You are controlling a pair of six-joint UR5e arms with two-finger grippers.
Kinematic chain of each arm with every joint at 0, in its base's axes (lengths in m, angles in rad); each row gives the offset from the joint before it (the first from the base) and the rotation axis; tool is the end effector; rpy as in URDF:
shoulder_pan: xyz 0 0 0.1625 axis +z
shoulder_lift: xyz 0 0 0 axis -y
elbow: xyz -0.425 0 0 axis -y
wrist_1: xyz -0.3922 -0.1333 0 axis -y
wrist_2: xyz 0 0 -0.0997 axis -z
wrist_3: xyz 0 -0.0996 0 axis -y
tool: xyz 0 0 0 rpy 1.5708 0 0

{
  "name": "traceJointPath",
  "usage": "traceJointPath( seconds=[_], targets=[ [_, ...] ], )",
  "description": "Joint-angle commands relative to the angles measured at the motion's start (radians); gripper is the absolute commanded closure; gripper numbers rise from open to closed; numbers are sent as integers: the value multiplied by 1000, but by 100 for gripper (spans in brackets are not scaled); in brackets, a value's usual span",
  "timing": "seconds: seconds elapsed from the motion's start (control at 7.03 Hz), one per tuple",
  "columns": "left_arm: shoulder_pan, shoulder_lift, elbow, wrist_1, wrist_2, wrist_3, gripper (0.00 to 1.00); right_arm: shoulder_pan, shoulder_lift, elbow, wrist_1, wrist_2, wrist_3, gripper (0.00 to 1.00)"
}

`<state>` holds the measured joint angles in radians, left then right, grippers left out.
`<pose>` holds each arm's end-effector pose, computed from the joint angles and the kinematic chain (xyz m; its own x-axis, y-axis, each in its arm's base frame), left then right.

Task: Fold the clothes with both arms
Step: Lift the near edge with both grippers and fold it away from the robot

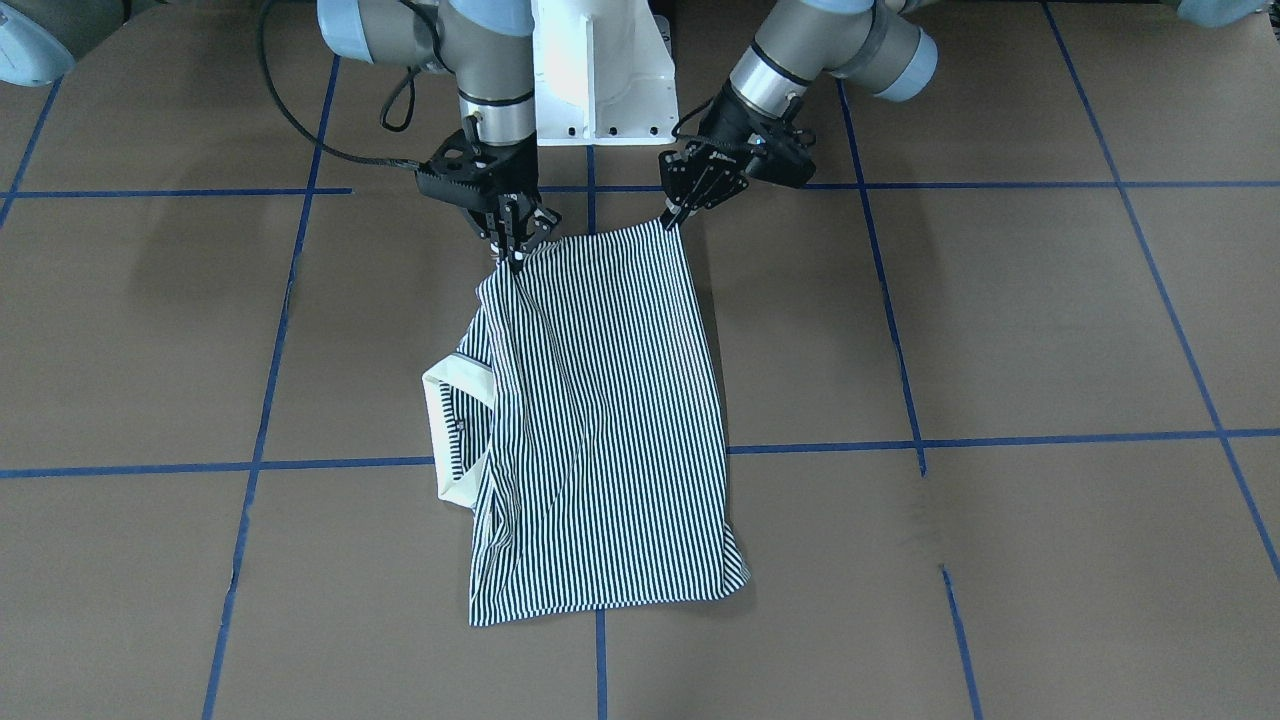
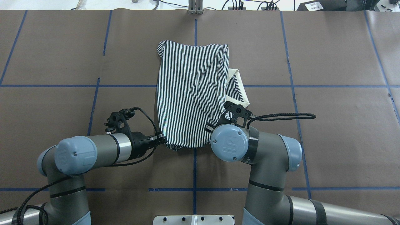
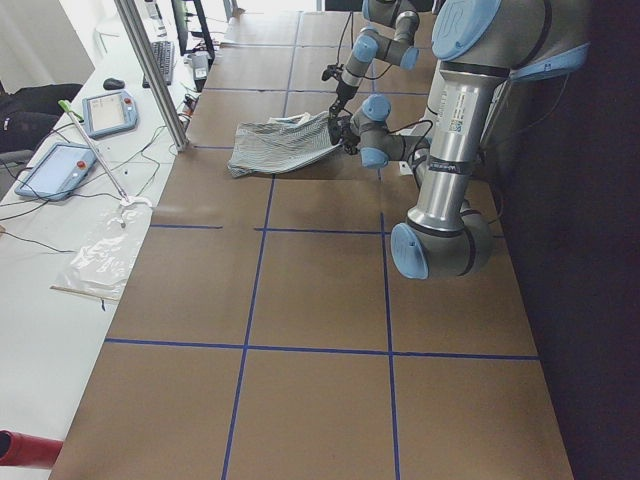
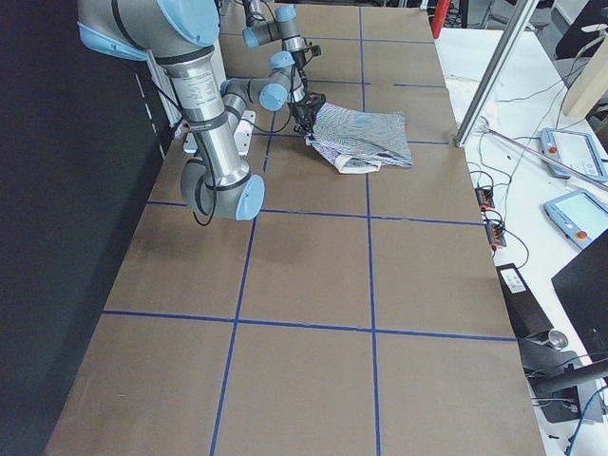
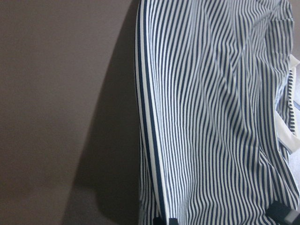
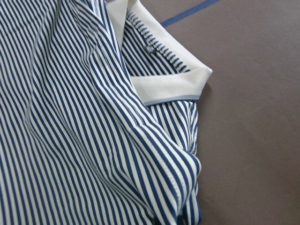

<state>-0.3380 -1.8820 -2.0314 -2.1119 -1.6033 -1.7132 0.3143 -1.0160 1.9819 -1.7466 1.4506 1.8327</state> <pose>0.4596 -0.2994 0.2225 0.1953 -0.2190 -0.9560 0.3329 0.9317 -0.1454 -0.5137 -0.3197 0.1999 0.5460 0.4478 0.7080 -0.5480 0.8302 -0.1024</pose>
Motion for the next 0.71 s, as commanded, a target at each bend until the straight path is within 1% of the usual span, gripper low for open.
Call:
traceJointPath(
  seconds=[0.0, 0.14, 0.43, 0.57],
  targets=[
    [7, -12, -255, 308, -30, 1, 100, -20, -7, 234, -213, 30, 42, 100],
    [8, -31, -242, 325, -47, 1, 100, -30, -10, 221, -214, 25, 43, 100],
    [-6, -86, -155, 325, -40, 4, 100, -35, 0, 169, -202, 20, 42, 100],
    [-39, -100, -123, 326, -41, 24, 100, -17, 5, 132, -180, 20, 33, 100]
  ],
)
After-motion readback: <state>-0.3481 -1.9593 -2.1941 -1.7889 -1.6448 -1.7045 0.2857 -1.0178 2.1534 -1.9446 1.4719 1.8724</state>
